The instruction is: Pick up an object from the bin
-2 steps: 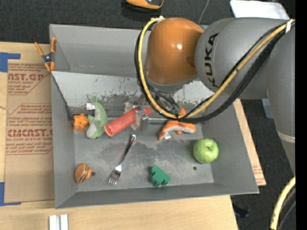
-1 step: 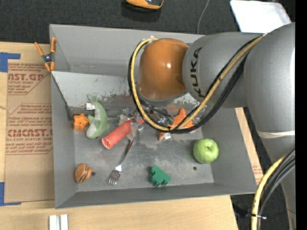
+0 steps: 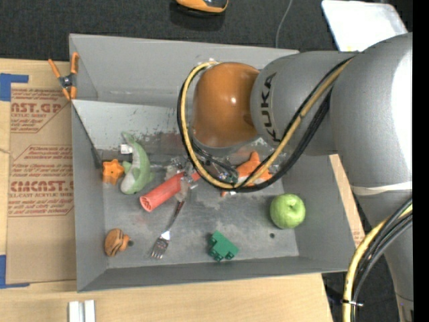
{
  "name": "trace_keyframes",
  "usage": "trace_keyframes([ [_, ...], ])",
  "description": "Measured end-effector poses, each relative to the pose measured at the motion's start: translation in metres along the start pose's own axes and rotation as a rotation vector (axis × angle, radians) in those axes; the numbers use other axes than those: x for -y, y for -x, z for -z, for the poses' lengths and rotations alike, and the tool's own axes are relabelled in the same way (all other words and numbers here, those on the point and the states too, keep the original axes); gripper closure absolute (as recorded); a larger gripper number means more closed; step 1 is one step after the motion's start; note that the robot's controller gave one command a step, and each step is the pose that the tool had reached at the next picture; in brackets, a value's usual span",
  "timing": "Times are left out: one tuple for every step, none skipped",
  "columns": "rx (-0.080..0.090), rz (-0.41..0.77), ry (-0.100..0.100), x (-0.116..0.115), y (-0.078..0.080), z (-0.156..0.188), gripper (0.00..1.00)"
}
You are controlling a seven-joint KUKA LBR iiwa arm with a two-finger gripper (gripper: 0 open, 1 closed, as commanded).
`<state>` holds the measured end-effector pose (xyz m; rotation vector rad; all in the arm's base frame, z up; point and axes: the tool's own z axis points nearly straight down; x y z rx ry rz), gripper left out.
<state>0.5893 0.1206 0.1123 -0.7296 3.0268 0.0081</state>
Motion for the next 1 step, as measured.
trace_keyframes([
  [0.002, 0.161, -0.001, -0.0175, 0.0103, -0.0372, 1.00],
])
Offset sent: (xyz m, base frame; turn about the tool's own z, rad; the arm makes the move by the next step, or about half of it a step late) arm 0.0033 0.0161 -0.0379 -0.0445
